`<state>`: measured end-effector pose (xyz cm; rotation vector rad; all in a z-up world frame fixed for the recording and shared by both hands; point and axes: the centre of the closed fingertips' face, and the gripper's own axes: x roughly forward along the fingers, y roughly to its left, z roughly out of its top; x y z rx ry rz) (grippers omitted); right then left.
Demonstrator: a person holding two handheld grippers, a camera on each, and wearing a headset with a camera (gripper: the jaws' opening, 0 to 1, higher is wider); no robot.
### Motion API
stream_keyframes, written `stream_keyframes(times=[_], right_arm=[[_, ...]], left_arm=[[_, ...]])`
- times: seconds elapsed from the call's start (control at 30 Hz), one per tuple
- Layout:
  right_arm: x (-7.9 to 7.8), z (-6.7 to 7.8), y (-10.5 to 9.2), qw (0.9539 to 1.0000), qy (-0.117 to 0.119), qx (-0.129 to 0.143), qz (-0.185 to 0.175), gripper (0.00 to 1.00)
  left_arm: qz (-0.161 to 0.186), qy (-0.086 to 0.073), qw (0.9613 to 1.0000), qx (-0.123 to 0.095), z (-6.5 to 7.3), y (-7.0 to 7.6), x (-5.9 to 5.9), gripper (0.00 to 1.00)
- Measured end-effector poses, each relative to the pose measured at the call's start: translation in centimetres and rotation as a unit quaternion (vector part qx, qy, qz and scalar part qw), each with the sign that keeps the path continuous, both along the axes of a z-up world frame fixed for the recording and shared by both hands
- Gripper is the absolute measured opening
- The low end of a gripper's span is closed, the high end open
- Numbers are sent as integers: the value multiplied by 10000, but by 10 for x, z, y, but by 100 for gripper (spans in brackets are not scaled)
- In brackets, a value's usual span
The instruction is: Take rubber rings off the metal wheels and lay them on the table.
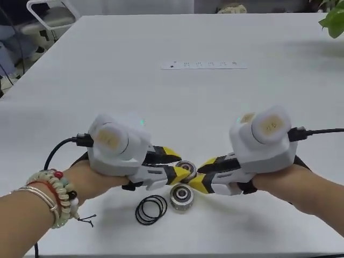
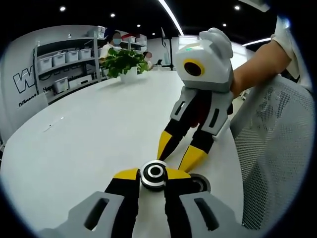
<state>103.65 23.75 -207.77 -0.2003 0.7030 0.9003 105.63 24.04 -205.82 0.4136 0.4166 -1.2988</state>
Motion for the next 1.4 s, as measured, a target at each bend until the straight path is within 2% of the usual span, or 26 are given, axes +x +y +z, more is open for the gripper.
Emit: stream_keyframes(times=[0.07,0.13,0.2,0.27,0.43,0.47,0.57,0.67,0.83,0.9,1.07,1.27,1.4], right_arm=[[0,-1,1,10000,-38,-21,14,20],[0,-1,2,10000,-24,8,8,21],[0,-2,2,10000,-32,-5,4,21],[1,-2,1,10000,-60,-11,3,20],[3,0,-2,9999,-137,5,0,14],[1,0,-2,9999,-133,-38,93,11],[1,-1,-4,9998,-185,-82,66,4],[2,-1,-4,9997,-197,-99,66,3],[5,-2,-5,9989,-360,-295,94,0],[7,-3,-6,9989,-357,-310,73,0],[9,-2,-8,9996,-171,-154,-162,0],[9,-1,-8,9995,-141,-138,-231,0],[12,0,-10,9992,-46,-31,-391,0]], left_arm=[[-19,73,10000,-46,0,-1,-2,11],[-74,17,10000,-36,0,-3,-4,9],[-45,87,9999,-57,-1,-4,-4,8],[-43,74,10000,-46,-1,-4,-4,8],[-37,54,10000,-63,-1,-4,-4,8],[-24,61,10000,-65,-1,-4,-4,8],[-11,78,9999,-79,-1,-3,-4,8],[-7,84,9999,-81,-1,-3,-4,8],[-41,46,10000,-65,-1,-2,-4,8],[-59,17,10000,-51,0,-2,-4,8],[-67,-11,10000,-21,0,-2,-5,8],[-75,-15,10000,-11,0,-1,-5,7],[-59,4,10000,-5,0,0,-5,7]])
